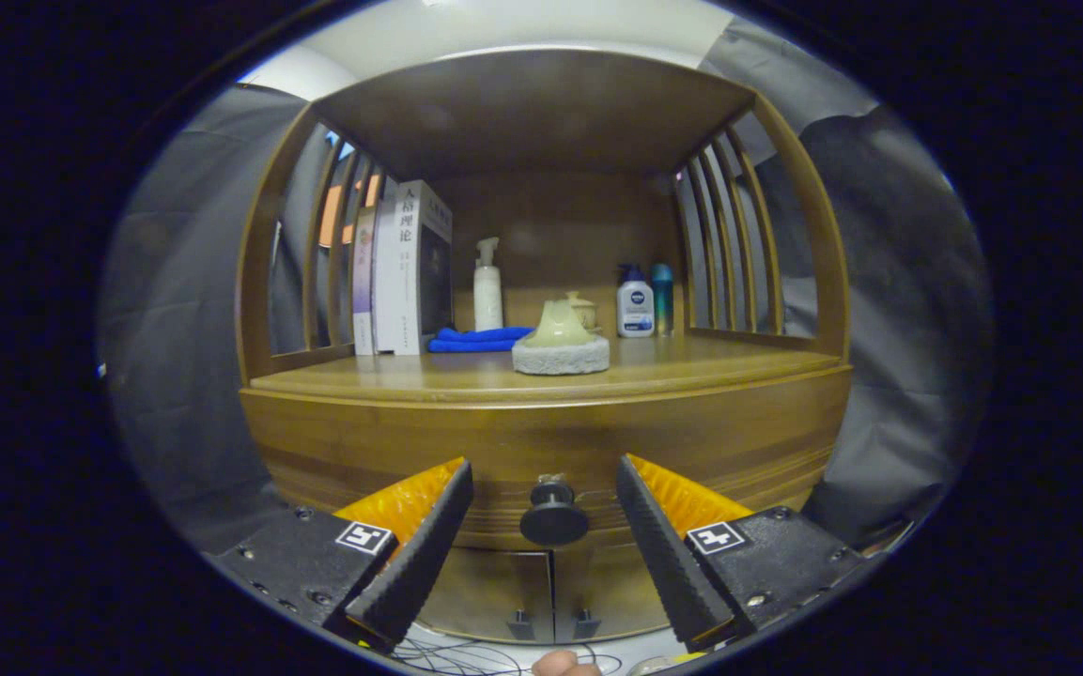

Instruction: Pull open the drawer, take out the items inside it, and place them on the countertop above the cabinet.

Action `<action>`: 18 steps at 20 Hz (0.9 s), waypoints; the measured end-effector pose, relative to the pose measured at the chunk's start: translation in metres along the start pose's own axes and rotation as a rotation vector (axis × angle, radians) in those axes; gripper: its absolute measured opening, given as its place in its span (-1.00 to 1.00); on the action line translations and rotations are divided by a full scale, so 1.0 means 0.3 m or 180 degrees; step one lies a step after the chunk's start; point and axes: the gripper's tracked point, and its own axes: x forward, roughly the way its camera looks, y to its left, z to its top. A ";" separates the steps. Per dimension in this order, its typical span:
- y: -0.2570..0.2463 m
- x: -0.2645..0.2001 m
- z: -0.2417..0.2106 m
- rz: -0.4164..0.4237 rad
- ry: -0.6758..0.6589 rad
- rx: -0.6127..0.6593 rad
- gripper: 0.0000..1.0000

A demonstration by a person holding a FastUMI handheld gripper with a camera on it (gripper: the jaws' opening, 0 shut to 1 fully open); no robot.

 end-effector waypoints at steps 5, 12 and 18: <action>-0.004 -0.240 0.089 0.0115 -0.0049 0.0019 0.98; -0.068 -0.450 0.222 0.0124 -0.0022 0.0065 0.98; -0.104 -0.538 0.318 0.0217 -0.0256 0.0005 0.98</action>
